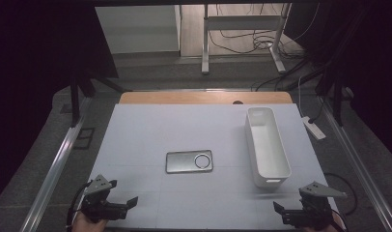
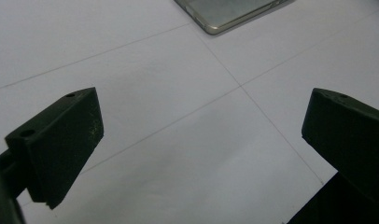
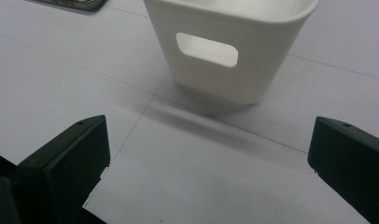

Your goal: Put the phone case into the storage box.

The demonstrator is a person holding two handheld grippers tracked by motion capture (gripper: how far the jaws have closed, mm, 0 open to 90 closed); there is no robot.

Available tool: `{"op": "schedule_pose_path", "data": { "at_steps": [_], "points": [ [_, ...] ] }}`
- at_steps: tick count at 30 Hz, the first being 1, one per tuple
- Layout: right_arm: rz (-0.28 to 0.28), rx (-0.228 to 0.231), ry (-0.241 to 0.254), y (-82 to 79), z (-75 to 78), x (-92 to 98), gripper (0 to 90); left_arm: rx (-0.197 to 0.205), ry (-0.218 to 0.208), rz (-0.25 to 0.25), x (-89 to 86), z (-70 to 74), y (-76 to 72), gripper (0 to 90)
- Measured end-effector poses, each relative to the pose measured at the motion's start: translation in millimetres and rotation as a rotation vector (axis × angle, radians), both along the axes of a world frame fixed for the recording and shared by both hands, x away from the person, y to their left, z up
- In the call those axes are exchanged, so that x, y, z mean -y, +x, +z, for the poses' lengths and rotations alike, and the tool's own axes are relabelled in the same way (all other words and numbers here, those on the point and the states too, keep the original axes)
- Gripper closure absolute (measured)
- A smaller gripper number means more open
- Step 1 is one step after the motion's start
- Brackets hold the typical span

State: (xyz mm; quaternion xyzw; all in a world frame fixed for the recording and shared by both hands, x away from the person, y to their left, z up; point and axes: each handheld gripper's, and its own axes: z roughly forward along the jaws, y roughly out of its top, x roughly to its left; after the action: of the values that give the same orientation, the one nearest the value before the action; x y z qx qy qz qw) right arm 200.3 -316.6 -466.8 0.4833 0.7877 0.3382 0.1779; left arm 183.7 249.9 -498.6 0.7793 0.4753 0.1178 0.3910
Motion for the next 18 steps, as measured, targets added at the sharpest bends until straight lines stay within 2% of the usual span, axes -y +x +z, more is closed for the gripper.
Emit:
{"op": "schedule_pose_path", "data": {
  "at_steps": [14, 18],
  "points": [
    [0.004, -0.004, -0.002, 0.3, -0.3, -0.7, 0.0, -0.022, 0.005, -0.062, 10.7, -0.4, 20.4, 0.0],
    [0.005, -0.007, -0.004, 0.4, -0.4, -1.1, 0.0, -0.029, -0.015, -0.067, 13.2, -0.2, 27.1, 0.0]
  ]
}}
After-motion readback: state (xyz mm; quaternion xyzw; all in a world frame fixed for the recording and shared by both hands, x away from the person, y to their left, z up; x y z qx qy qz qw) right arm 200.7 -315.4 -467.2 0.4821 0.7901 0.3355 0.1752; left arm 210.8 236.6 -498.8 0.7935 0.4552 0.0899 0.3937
